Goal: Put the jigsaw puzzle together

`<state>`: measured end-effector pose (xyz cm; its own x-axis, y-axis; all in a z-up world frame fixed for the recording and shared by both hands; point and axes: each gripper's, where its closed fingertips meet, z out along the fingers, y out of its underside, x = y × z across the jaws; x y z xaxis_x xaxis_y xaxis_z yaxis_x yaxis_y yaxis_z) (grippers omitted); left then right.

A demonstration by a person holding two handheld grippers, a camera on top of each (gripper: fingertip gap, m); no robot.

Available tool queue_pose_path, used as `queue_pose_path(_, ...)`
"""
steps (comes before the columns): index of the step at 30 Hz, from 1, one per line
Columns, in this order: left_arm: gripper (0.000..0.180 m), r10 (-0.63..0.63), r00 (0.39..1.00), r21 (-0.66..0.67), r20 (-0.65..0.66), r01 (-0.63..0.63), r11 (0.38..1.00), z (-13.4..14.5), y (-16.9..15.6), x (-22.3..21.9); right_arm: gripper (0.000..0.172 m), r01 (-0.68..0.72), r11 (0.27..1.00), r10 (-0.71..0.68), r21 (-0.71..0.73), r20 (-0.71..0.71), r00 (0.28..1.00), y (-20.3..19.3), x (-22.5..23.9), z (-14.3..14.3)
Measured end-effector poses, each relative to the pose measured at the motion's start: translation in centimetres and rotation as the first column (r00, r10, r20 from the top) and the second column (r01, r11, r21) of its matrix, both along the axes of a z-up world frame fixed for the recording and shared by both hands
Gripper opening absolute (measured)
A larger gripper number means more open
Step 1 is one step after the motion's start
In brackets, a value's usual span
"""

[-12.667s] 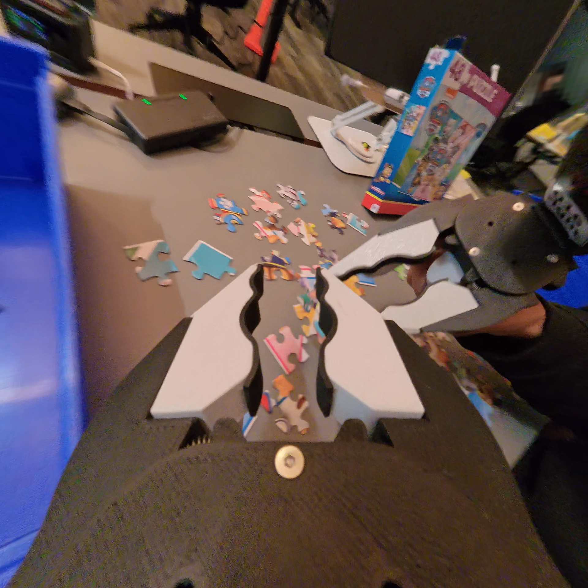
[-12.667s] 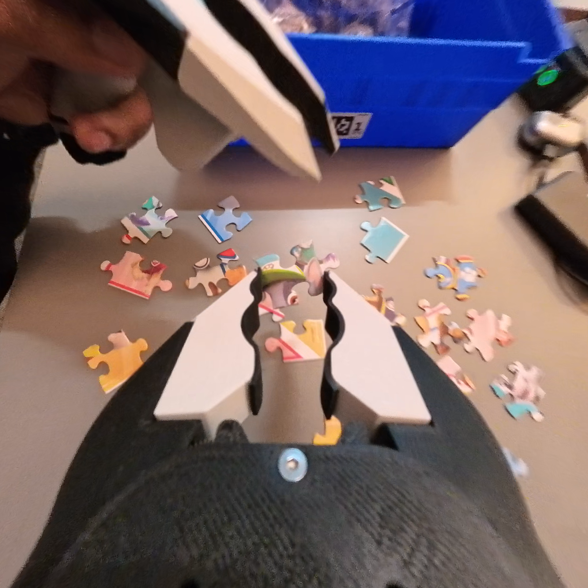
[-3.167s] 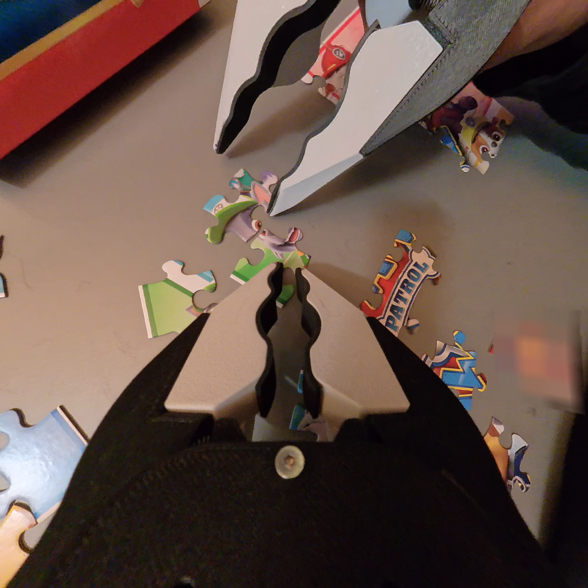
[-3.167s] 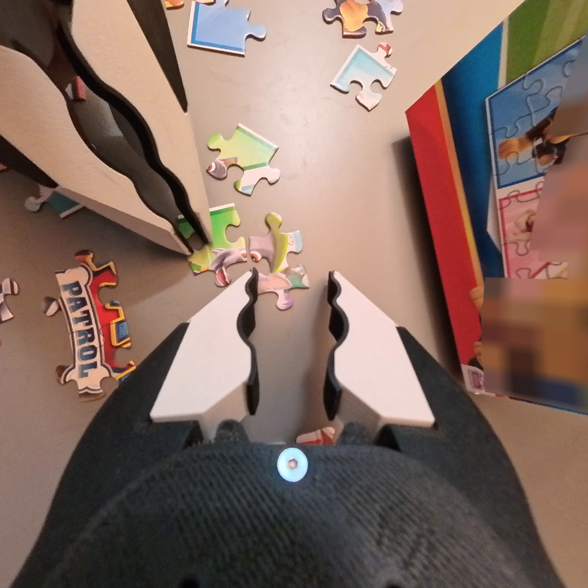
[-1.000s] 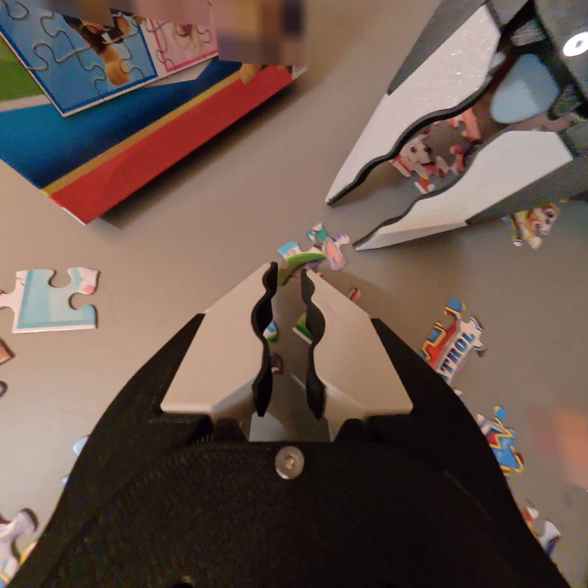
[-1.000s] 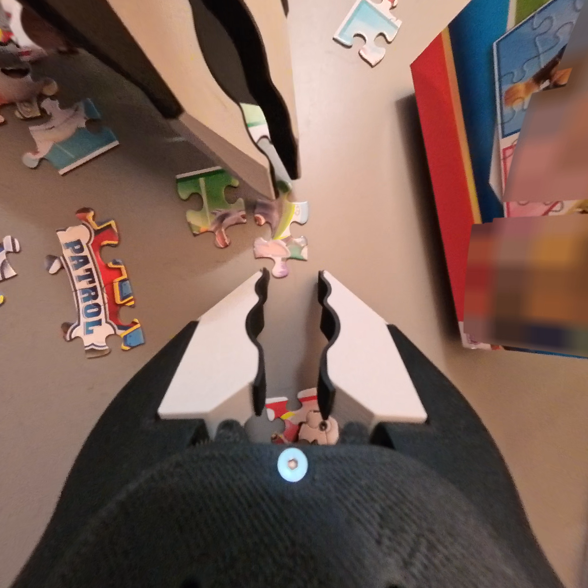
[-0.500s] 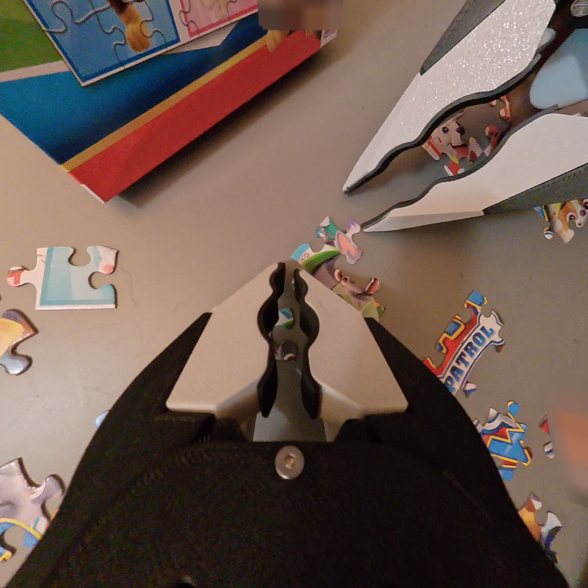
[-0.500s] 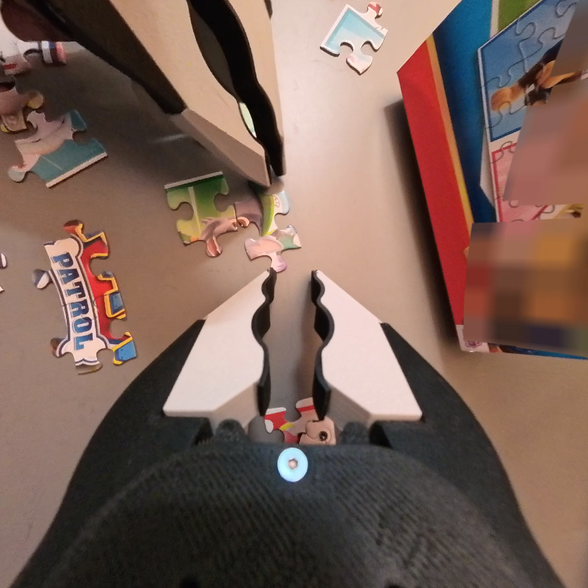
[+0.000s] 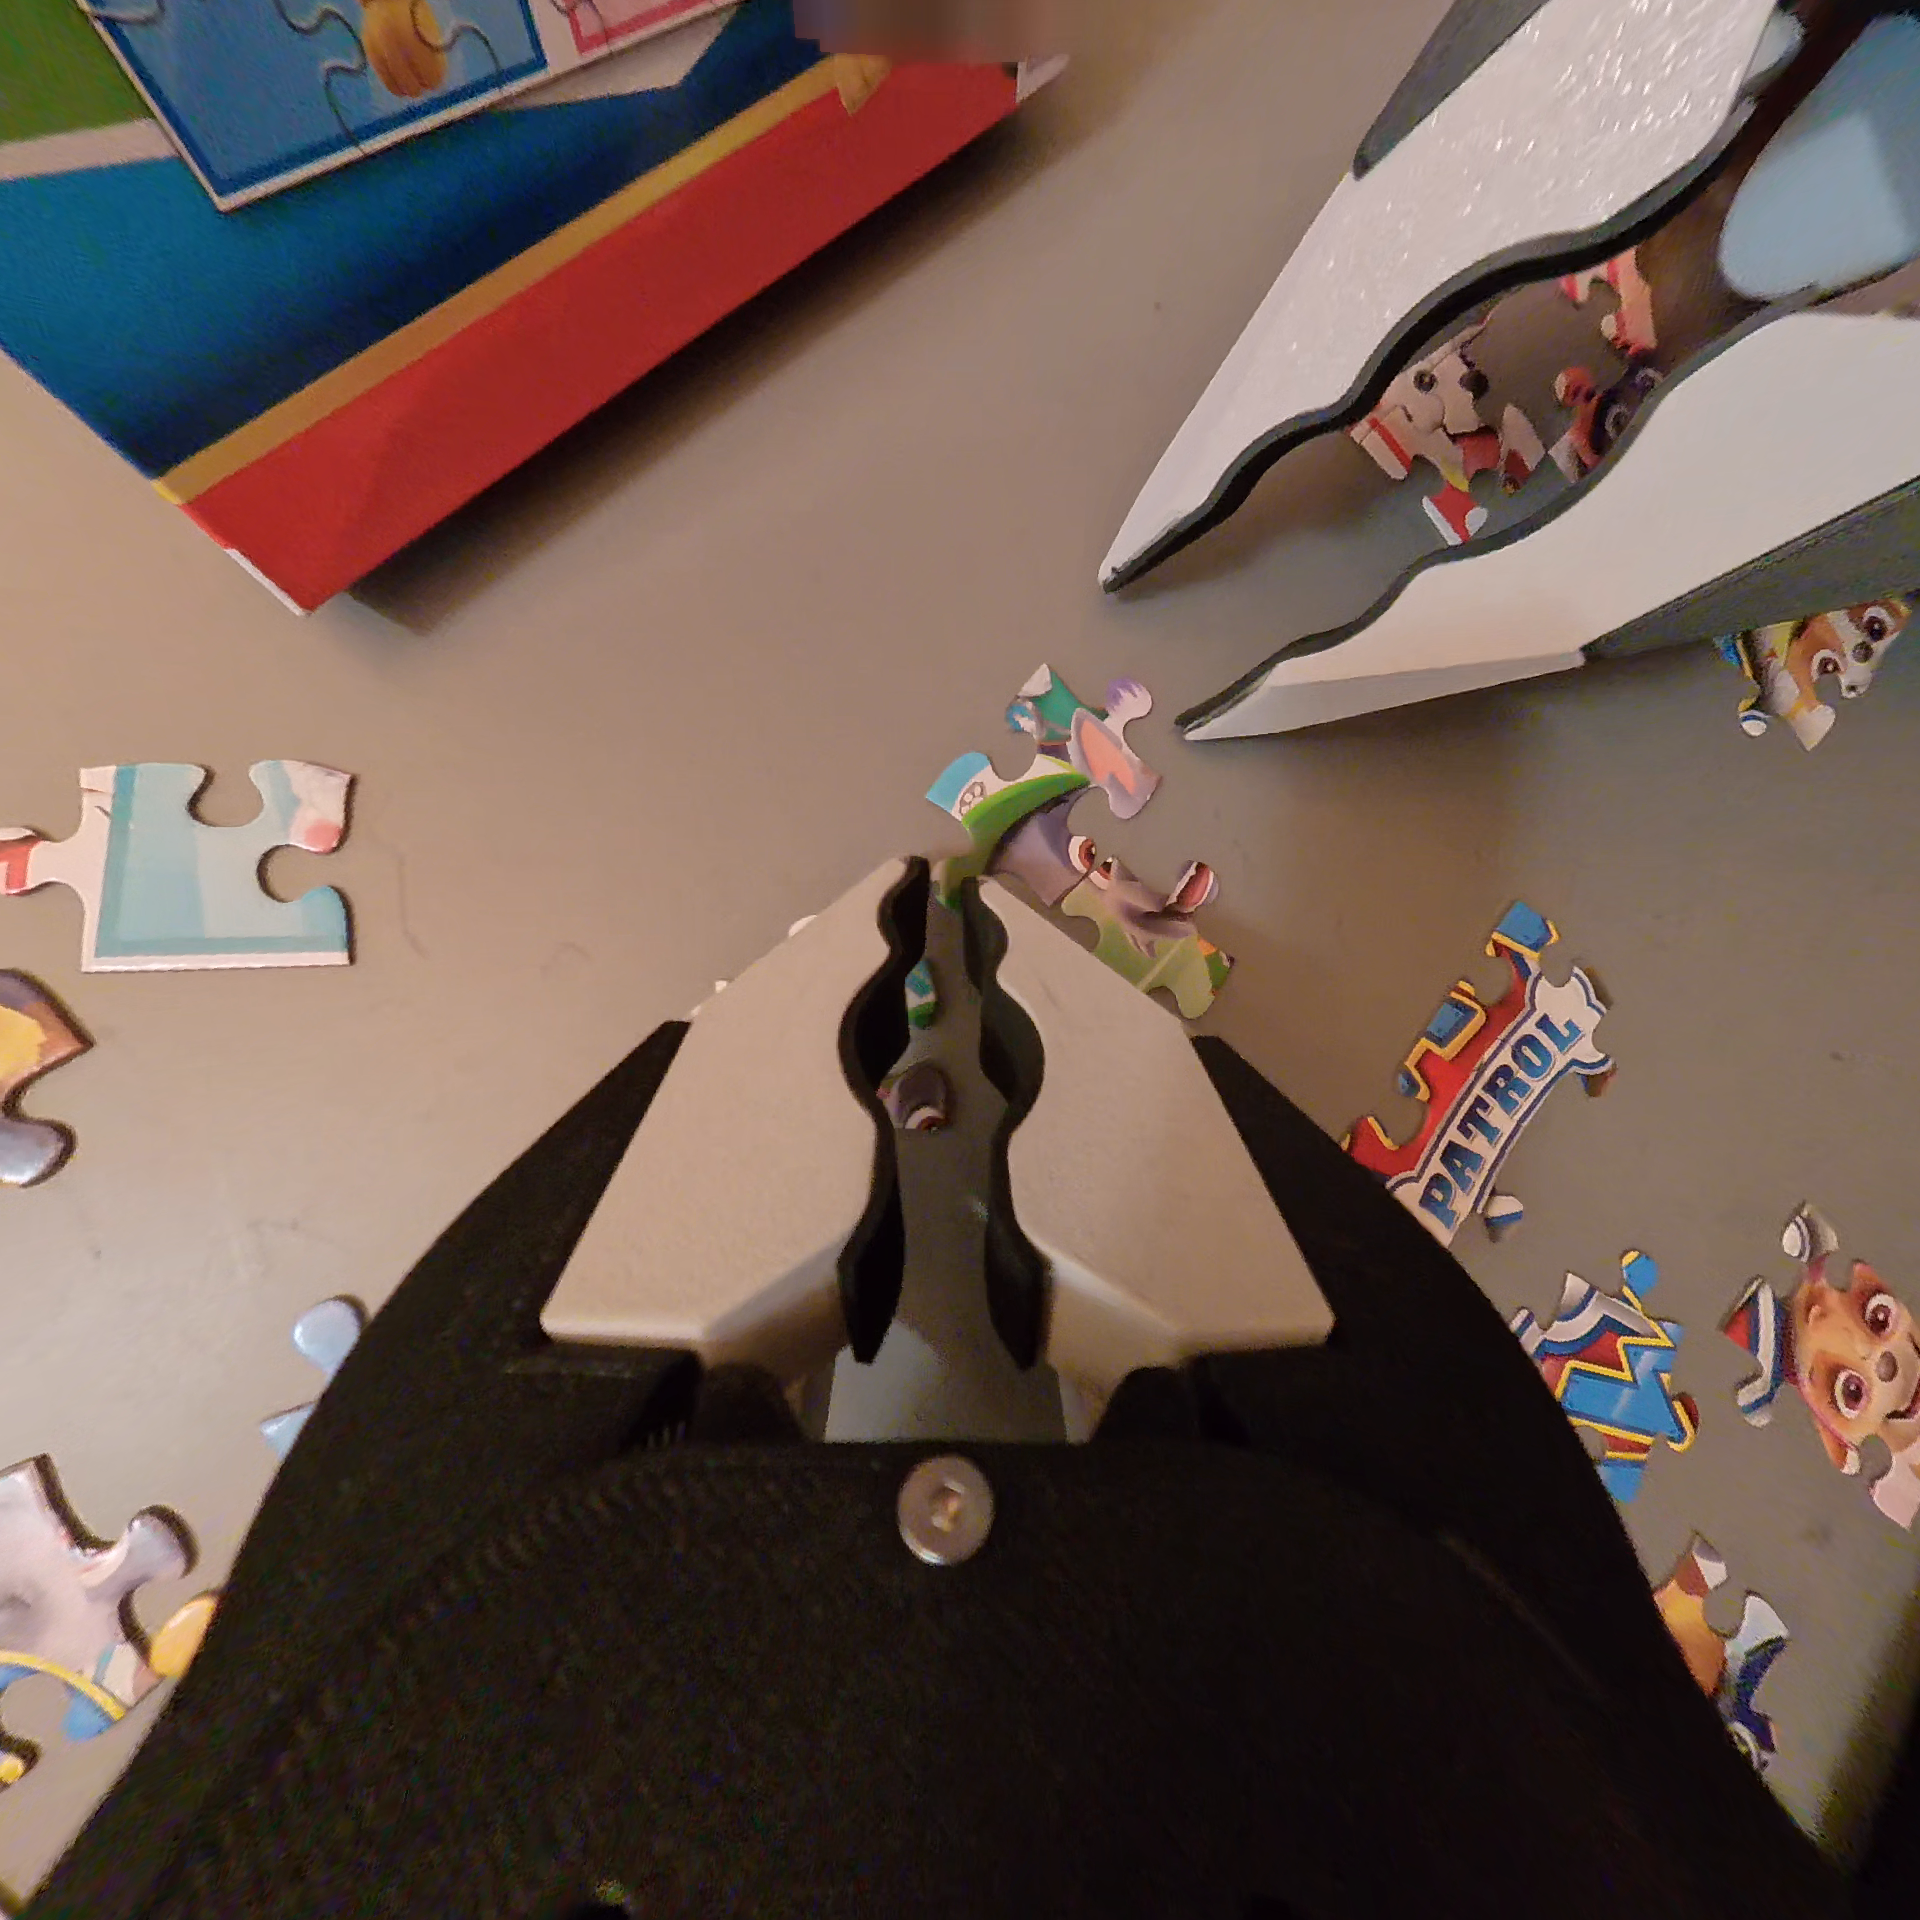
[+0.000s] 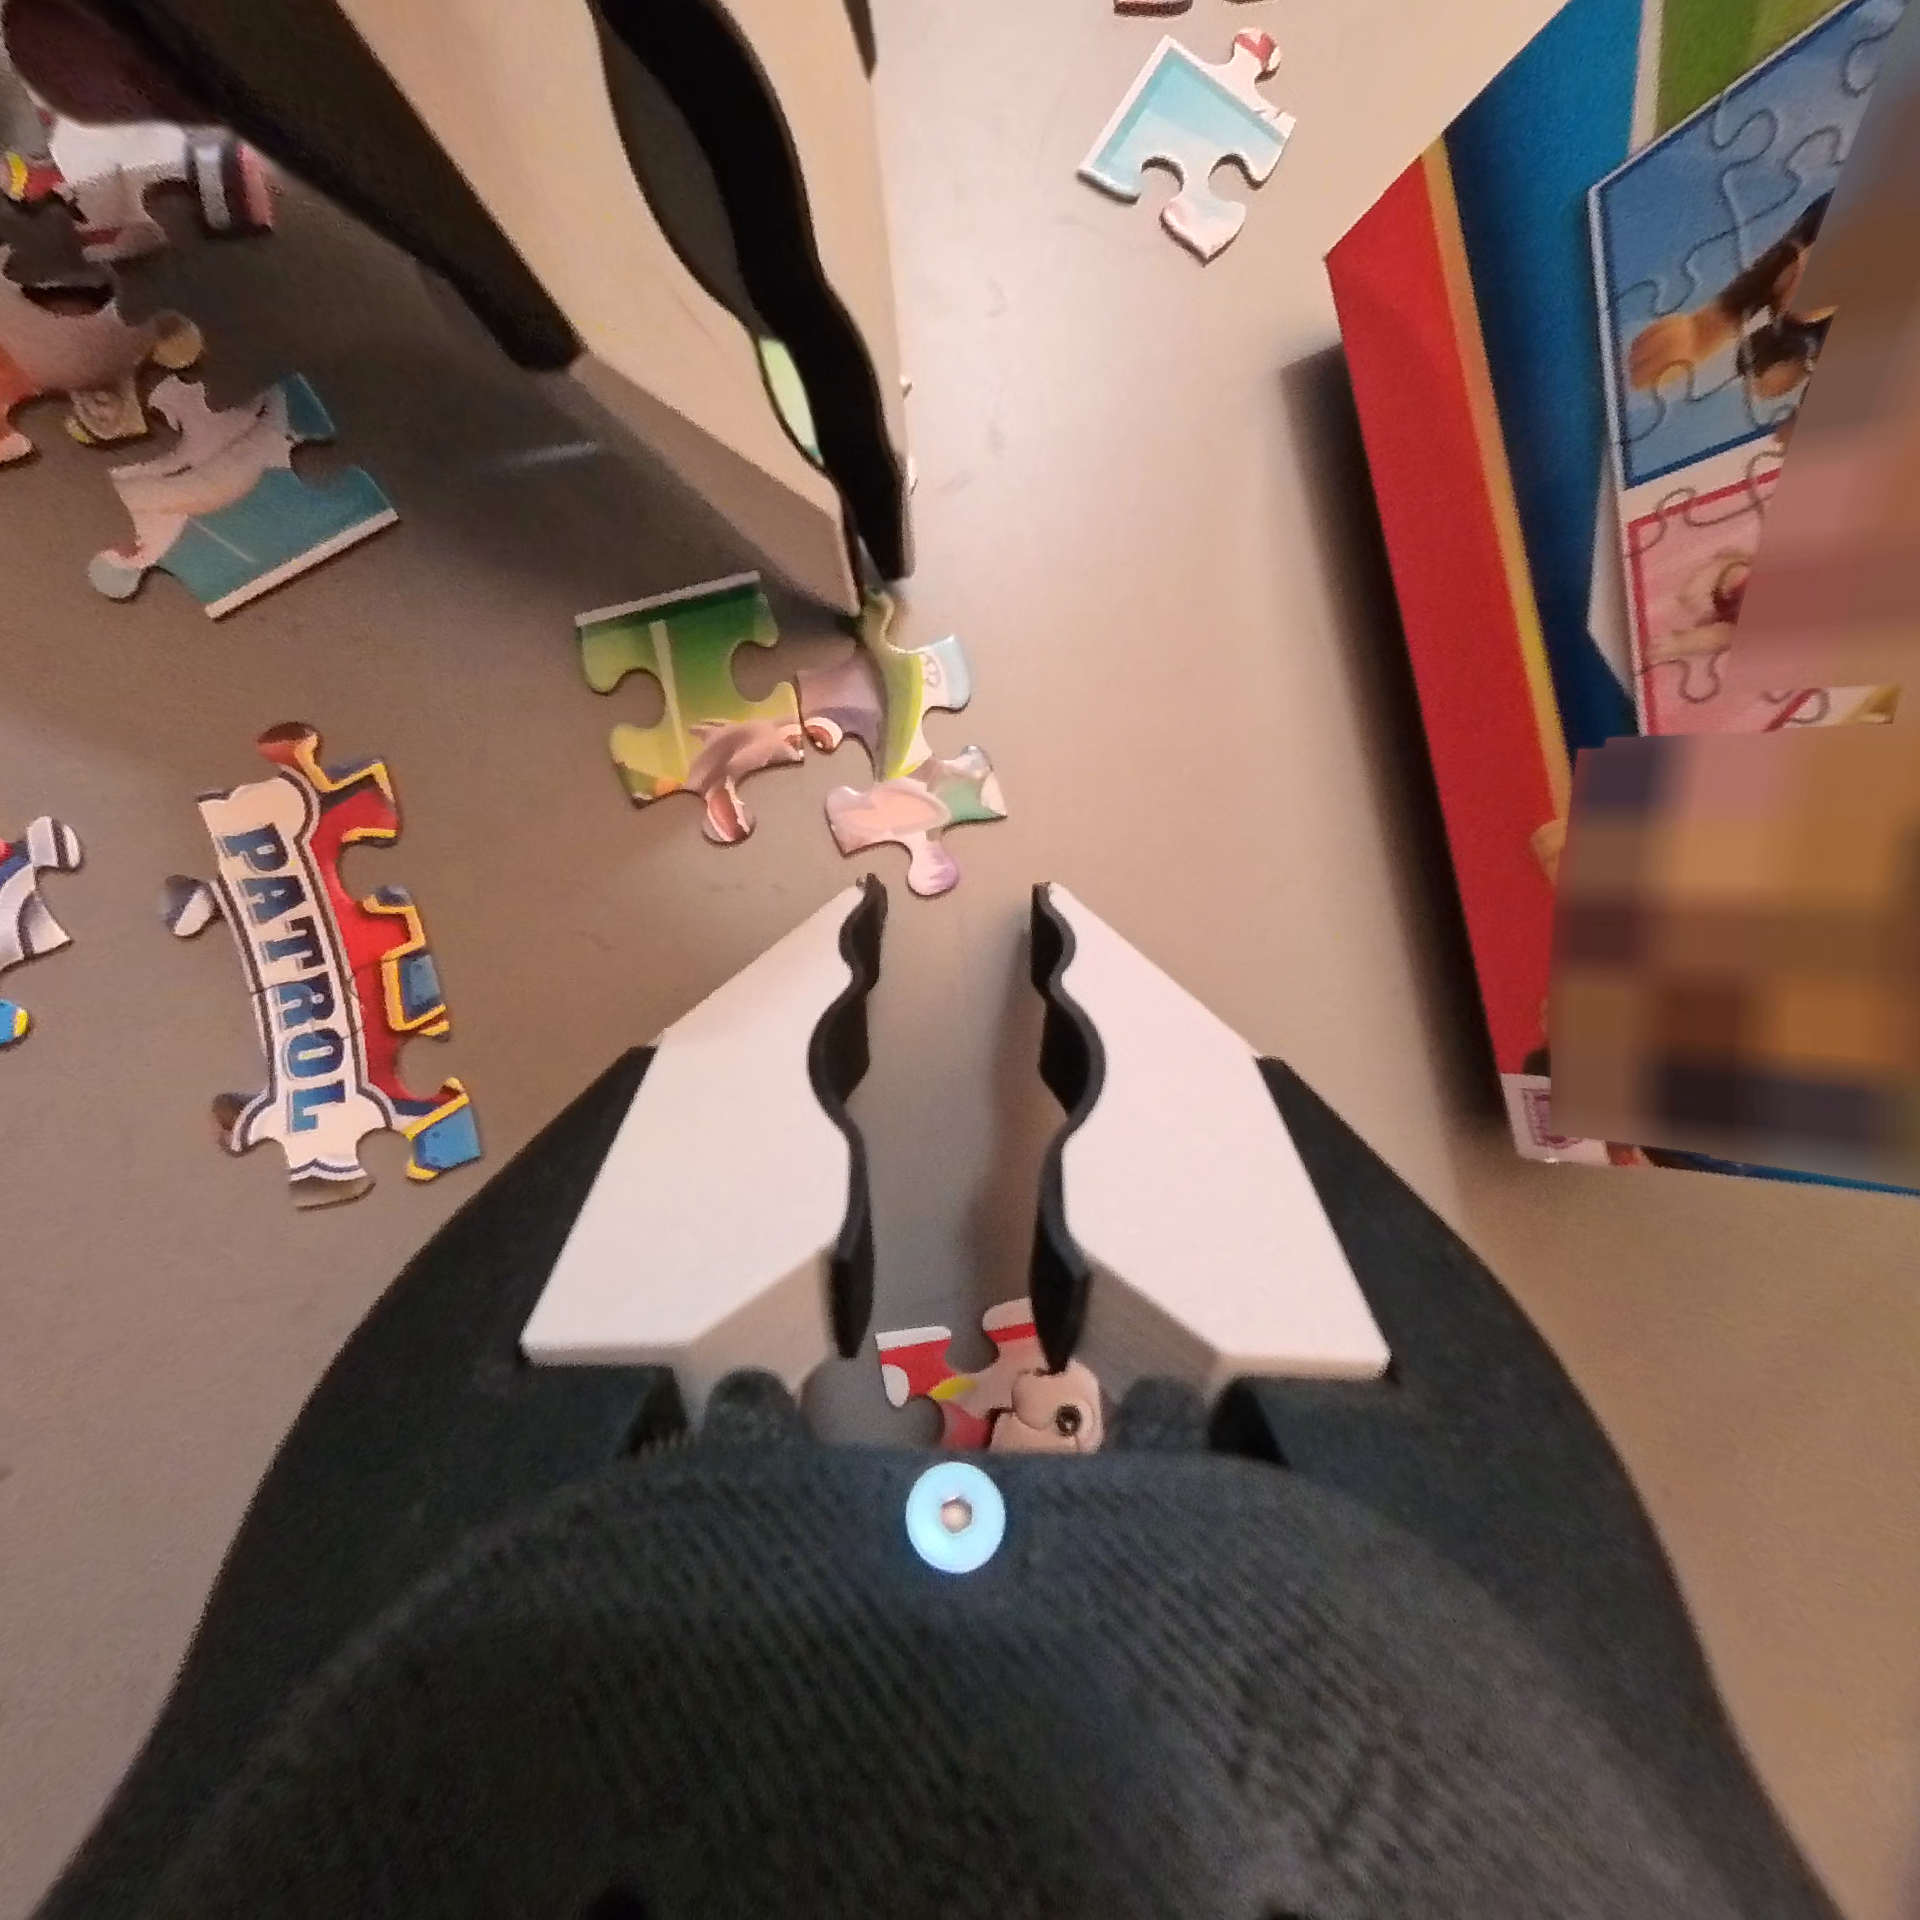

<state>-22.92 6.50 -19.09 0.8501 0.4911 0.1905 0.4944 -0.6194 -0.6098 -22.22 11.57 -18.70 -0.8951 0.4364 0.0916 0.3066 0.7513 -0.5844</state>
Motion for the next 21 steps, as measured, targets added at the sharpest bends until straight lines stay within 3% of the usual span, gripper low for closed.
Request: queue_pose_path(21,0.001,-0.030,1.000,0.011,-0.001,0.030,0.999,-0.1,1.3,0.3,0.026,-0.010,1.000,0.010,-0.002,0.031,0.999,0.3,0.1,-0.4)
